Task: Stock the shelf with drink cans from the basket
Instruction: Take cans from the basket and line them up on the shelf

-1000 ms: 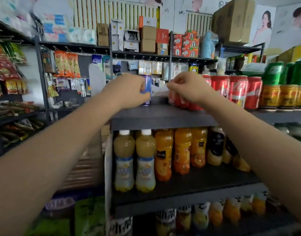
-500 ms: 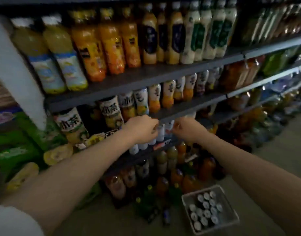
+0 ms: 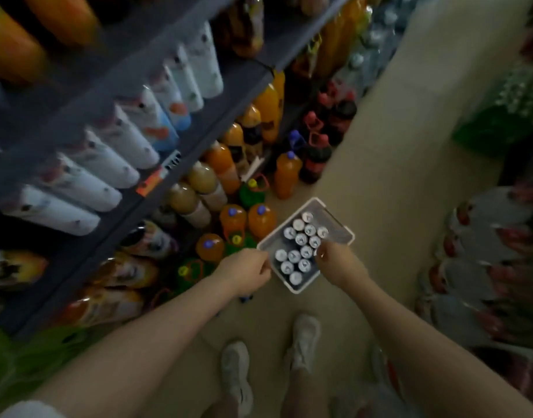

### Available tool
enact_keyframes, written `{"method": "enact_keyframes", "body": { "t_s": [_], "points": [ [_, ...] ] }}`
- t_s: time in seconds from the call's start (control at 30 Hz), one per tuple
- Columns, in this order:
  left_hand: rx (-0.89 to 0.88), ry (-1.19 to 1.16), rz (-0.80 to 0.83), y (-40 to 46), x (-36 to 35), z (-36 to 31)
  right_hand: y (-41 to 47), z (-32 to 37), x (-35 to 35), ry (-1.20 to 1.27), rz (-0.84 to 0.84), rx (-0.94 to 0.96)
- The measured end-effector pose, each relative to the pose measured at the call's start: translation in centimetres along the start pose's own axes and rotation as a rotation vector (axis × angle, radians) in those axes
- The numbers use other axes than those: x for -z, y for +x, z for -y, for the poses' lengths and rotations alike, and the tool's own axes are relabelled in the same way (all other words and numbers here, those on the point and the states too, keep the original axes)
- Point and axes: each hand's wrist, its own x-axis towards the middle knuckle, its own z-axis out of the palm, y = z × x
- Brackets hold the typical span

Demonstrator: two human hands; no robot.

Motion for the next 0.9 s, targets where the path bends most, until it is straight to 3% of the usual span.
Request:
{"method": "enact_keyframes", "body": {
  "t_s": [0.13, 0.3, 0.5, 0.67, 0.9],
  "points": [
    [0.014, -0.074, 0.021, 10.7, -7.7, 1.1, 8.2, -6.5, -6.1, 0.027, 0.008, -0.063],
    [0.083, -0.149, -0.087, 24.5, -16.6, 4.4, 20.0, -12.9, -13.1, 0.02, -0.057, -0.068],
    [0.117, -0.084, -0.163, 37.6, -23.2, 8.2, 34.0, -16.5, -17.8, 0.043, -0.199, 0.041],
    [0.056, 0.12, -0.214, 43.4, -26.8, 9.5, 41.9, -16.5, -20.6, -0.084, -0.229, 0.202],
    [0.064, 0.259, -0.356, 45.4, -28.6, 9.7, 44.1, -16.3, -21.3, -0.267, -0.206, 0.388]
  ]
}}
